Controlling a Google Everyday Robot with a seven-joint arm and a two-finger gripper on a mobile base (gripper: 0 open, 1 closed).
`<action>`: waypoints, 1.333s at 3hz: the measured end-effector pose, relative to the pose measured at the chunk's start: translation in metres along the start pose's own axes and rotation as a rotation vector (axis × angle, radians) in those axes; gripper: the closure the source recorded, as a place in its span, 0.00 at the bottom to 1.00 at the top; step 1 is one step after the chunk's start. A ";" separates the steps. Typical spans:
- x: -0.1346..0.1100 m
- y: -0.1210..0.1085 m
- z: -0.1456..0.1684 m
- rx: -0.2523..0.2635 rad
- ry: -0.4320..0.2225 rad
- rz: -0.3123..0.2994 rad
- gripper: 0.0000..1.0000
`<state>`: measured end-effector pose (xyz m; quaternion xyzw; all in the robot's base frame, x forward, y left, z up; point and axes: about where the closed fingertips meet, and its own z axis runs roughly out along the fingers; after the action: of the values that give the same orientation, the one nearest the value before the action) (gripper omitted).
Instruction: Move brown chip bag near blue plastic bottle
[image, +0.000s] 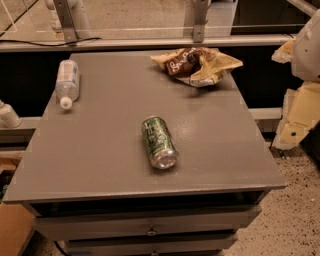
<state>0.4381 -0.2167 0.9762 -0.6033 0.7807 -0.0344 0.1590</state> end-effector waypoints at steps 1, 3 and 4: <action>0.000 0.000 0.000 0.000 0.000 0.000 0.00; -0.009 -0.032 0.053 0.089 -0.078 -0.018 0.00; -0.013 -0.066 0.114 0.132 -0.144 -0.053 0.00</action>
Offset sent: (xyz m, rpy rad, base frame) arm 0.0469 0.0087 -0.0305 0.0427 -0.1535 -0.0108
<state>0.5358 -0.2060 0.8873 -0.6128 0.7471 -0.0464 0.2532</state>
